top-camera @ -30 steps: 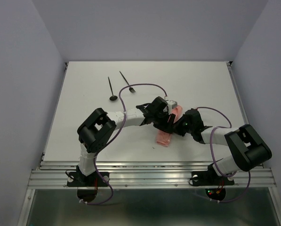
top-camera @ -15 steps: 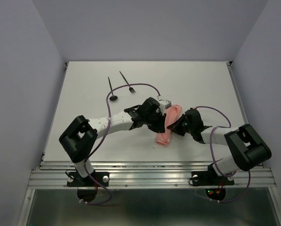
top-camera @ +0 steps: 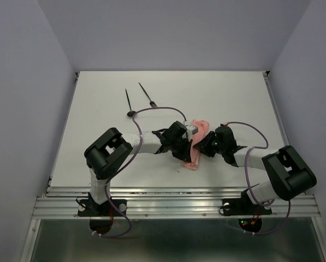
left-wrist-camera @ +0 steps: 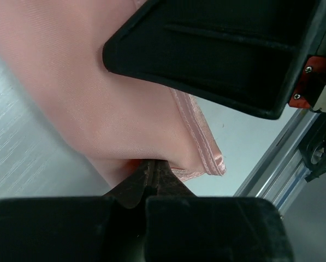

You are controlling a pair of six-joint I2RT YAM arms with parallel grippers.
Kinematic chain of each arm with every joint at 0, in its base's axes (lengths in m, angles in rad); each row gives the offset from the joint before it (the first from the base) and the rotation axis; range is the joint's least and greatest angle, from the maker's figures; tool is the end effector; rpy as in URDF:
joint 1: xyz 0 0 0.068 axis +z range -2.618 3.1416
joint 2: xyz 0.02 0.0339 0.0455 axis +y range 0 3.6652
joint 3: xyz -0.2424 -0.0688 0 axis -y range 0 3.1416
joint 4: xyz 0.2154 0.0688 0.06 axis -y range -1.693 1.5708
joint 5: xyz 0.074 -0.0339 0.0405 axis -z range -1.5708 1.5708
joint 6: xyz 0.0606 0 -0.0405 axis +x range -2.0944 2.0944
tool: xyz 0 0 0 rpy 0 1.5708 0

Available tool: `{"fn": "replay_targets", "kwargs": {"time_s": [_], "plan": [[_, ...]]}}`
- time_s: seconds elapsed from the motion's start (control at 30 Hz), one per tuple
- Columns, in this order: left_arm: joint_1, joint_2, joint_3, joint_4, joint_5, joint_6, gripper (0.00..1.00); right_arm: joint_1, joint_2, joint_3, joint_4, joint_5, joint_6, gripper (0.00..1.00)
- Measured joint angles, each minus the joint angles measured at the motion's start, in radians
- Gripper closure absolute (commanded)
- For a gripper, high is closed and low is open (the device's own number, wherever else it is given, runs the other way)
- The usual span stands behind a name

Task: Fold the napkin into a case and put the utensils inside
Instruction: Smooth out the smaller rectangle-folded napkin at the center of the board.

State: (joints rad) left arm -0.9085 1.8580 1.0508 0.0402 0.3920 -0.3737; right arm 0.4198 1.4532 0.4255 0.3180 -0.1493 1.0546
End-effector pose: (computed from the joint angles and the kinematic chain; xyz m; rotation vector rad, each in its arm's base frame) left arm 0.2121 -0.3096 0.1416 0.8720 2.3770 -1.0428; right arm 0.2299 0.1125 0.1136 0.6851 2.3552 0.8926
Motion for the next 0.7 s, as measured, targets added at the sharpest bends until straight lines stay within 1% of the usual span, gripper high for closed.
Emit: {"fn": "replay_targets", "kwargs": {"time_s": [0.03, 0.13, 0.23, 0.4, 0.47, 0.7], "plan": [[0.002, 0.009, -0.002, 0.021, 0.015, -0.004, 1.00, 0.000, -0.009, 0.000, -0.002, -0.005, -0.008, 0.61], [0.000, 0.011, -0.005, 0.039, 0.020, -0.007, 1.00, 0.000, -0.035, -0.006, -0.012, -0.013, -0.016, 0.58], [0.000, 0.011, -0.008, 0.048, 0.024, -0.011, 1.00, 0.000, -0.084, -0.034, -0.032, -0.019, -0.025, 0.58], [0.000, 0.011, -0.008, 0.050, 0.024, -0.014, 1.00, 0.000, -0.162, -0.075, -0.079, -0.034, -0.039, 0.65], [0.000, 0.011, -0.008, 0.050, 0.024, -0.014, 1.00, 0.000, -0.174, -0.084, -0.079, -0.047, -0.043, 0.69], [0.000, 0.011, -0.006, 0.047, 0.024, -0.020, 1.00, 0.000, -0.148, -0.101, -0.056, -0.096, -0.053, 0.77]]}}
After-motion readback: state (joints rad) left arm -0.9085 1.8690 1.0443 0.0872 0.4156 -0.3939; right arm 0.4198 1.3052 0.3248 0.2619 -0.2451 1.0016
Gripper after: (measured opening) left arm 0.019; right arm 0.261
